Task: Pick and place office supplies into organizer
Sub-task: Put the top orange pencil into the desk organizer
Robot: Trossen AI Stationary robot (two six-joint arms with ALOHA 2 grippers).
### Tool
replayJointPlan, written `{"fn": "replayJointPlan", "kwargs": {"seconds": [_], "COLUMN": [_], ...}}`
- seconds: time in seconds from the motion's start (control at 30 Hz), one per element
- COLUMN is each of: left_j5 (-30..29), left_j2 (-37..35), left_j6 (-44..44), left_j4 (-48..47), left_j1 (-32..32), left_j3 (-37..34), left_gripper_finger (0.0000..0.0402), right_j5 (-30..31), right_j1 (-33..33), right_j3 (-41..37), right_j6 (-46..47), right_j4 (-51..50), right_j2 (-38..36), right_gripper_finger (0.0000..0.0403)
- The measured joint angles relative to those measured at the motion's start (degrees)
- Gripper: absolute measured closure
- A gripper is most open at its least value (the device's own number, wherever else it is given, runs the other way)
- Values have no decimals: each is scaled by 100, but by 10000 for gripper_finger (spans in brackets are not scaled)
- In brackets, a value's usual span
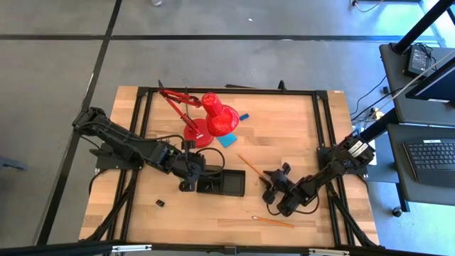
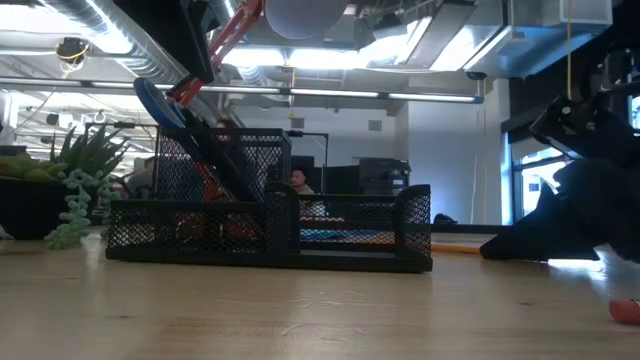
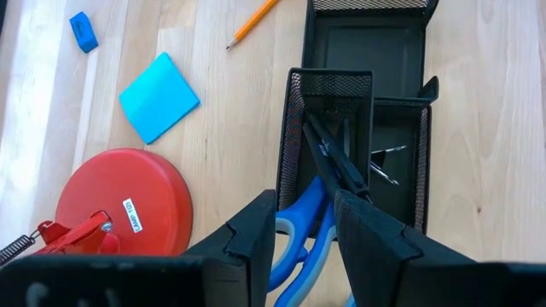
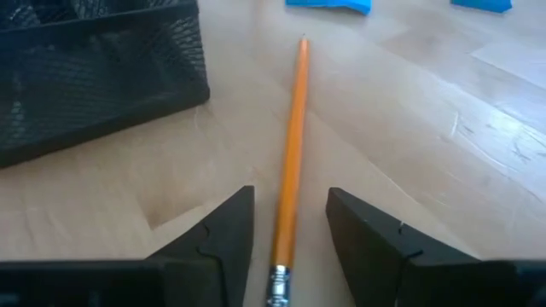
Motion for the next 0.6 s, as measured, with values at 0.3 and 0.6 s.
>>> {"fn": "replayJointPlan", "kwargs": {"seconds": [0.3,0.6], "left_j5": [-2,-2], "left_j2": [0,0], "left_j6": [134,84], "left_j4": [0,1], "left_j1": [0,0], "left_j3": [0,0], "left_gripper_finger": [286,286], "right_j5": [92,115], "right_j1": [-15,-15], "right_j3": [-168,-174], "right_j6": [-95,-44], "right_j4": [451,442], "right_j2": [20,26], "right_gripper_finger": [248,269]}}
